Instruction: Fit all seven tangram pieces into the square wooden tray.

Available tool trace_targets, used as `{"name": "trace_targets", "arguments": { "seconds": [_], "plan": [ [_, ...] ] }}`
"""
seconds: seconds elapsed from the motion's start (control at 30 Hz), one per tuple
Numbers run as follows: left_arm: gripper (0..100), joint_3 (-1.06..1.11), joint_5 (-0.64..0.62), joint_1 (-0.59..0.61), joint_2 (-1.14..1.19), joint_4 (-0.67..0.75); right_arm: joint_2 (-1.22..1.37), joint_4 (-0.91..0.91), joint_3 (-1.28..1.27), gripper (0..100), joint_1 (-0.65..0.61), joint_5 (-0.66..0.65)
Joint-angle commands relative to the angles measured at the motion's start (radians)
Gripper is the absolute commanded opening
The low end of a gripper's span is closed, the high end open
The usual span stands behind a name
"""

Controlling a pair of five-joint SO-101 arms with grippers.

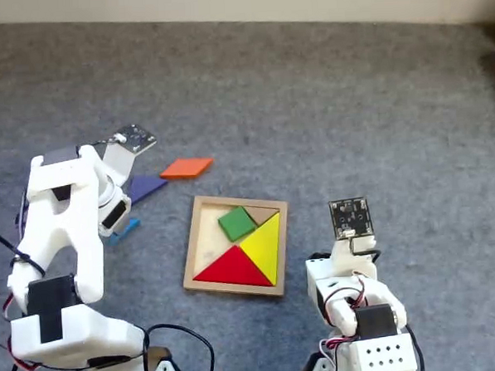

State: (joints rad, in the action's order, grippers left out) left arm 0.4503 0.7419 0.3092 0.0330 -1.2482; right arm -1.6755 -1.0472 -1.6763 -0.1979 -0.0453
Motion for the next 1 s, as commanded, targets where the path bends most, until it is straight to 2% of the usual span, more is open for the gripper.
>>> {"name": "trace_targets", "arguments": {
  "seconds": [0.0,0.17,0.23,0.47,0.57,0.73,0.97],
  "plan": [
    [16,-0.039,-0.081,-0.025,-0.038,0.046,-0.010,-0.005,-0.148,1.9,-0.007,0.005],
    [21,-0.074,-0.221,-0.025,-0.047,0.031,-0.010,-0.005,-0.148,1.9,-0.007,0.005],
    [21,-0.094,-0.315,-0.022,-0.047,0.000,-0.010,-0.005,-0.148,1.9,-0.007,0.005],
    [21,-0.093,-0.841,-0.004,-0.038,-0.029,-0.010,-0.005,-0.148,1.9,-0.007,0.005],
    [21,-0.082,-1.003,0.007,-0.035,-0.029,-0.010,-0.005,-0.148,1.9,-0.007,0.005],
    [21,0.024,-1.088,0.005,-0.035,-0.017,-0.010,-0.005,-0.148,1.9,-0.007,0.005],
    [19,0.151,-1.163,0.021,-0.035,0.160,-0.010,-0.005,-0.148,1.9,-0.007,0.005]
  ]
}}
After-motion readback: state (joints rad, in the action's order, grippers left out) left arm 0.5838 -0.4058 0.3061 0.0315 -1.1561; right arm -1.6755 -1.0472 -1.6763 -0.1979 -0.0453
